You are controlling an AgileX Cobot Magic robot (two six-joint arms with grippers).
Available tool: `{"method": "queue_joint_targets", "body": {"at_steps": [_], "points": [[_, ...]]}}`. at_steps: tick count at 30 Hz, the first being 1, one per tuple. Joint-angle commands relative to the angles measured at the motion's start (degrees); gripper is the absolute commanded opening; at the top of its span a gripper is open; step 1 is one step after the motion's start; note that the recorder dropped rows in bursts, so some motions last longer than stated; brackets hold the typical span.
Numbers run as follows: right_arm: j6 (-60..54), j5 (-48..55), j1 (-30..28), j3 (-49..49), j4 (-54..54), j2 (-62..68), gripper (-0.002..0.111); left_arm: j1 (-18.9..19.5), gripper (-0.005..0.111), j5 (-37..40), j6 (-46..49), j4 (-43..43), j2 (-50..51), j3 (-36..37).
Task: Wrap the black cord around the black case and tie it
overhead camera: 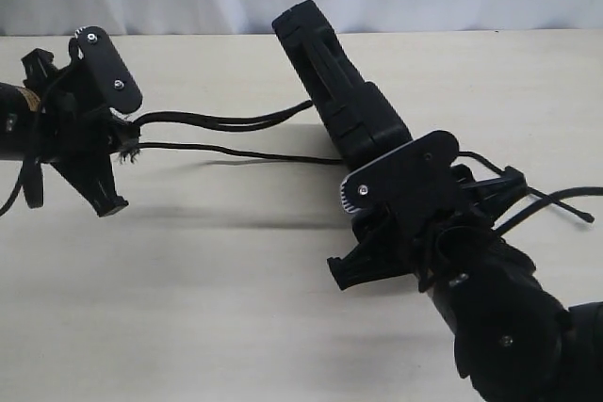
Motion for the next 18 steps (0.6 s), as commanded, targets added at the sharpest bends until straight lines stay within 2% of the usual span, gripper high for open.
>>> {"method": "queue_joint_targets", "body": {"at_steps": [1, 7, 10, 11, 14, 18], "points": [[0.5, -0.8, -0.1, -0.3, -1.6, -1.6, 0.004, 0.0, 0.0, -6.9, -2.6, -0.8, 2.2, -0.1], [0.5, -1.6, -0.1, -0.3, -1.6, -1.4, 0.004, -0.8, 0.0, -10.3, -2.6, -2.0, 4.0, -0.1], [0.5, -1.6, -0.1, -0.3, -1.6, -0.8, 0.004, -3.4, 0.0, -12.0, -2.6, -2.8, 4.9, -0.6], [0.5, -1.6, -0.1, -0.3, -1.6, -0.3, 0.004, -5.4, 0.0, -14.1, -2.6, -3.2, 5.2, -0.6], [0.5, -1.6, -0.1, -0.3, -1.6, 0.6, 0.004, -7.0, 0.0, -17.8, -2.7, -7.4, 5.3, -0.8], [1.0, -1.0, -0.1, -0.3, -1.6, 2.3, 0.004, -9.5, 0.0, -15.2, -3.4, -8.4, 5.3, -2.9]]}}
